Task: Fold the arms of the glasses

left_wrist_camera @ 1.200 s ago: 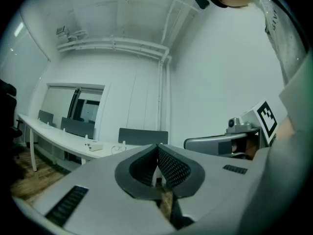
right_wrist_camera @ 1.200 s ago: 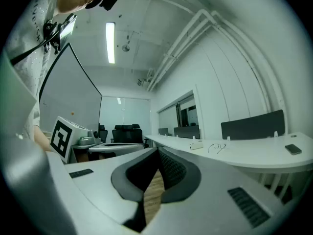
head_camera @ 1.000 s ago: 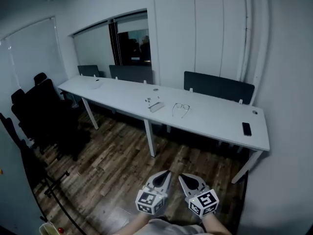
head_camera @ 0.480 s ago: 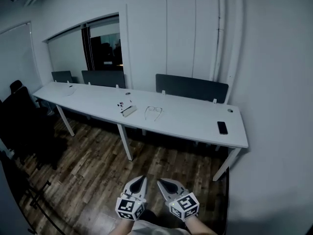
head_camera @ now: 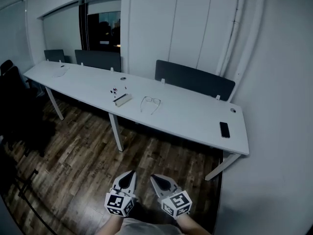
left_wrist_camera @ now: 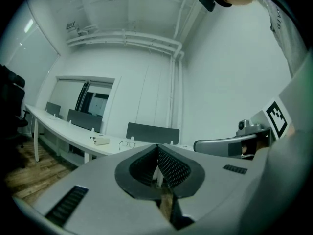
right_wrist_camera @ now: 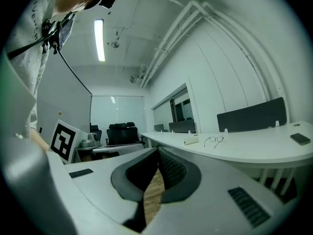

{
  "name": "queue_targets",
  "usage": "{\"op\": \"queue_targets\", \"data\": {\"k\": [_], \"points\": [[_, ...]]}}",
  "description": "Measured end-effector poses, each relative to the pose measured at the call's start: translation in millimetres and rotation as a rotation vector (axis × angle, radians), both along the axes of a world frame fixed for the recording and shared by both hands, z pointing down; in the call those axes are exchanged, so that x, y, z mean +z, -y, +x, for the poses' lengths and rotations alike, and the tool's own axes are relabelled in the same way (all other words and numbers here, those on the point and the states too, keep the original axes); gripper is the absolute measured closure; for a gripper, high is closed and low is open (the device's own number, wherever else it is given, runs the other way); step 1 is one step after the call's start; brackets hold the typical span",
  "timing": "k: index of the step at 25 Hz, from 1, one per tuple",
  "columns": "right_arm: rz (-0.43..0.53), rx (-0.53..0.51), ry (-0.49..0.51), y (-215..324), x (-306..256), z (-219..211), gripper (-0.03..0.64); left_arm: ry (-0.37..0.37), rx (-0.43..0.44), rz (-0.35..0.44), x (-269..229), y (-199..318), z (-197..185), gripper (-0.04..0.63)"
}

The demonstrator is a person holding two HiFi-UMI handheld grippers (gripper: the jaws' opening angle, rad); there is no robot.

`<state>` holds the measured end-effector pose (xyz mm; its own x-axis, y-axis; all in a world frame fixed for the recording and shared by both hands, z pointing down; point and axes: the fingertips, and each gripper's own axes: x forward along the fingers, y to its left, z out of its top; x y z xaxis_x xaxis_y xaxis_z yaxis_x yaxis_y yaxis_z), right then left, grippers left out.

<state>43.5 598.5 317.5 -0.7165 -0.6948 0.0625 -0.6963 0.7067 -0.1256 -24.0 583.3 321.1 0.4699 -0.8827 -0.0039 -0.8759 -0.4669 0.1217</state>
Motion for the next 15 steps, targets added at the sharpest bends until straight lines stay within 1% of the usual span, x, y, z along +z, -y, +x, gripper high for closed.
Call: {"op": "queue_targets", "data": {"k": [3,5,10,15], "points": [[-0.037,-0.005,-0.005,47.2,10.3,-12.9,0.598,-0.008,-0.003,-0.039,10.1,52.5,-15.3,0.58],[-0.046,0.009,-0.007,82.0,11.7,-18.6,0.598,-0.006,0.011,-0.052,11.3,90.4,-22.6,0.58],[-0.058,0.066,0.004,166.0,11.7,-34.7,0.598,0.005,0.069,-0.048,5.1,176.1,-38.9,0.58],[-0.05,0.109,0.014,231.4,9.7,-55.3,0.598,-0.001,0.117,-0.019,-1.3,240.5,-58.3,0.58]]}}
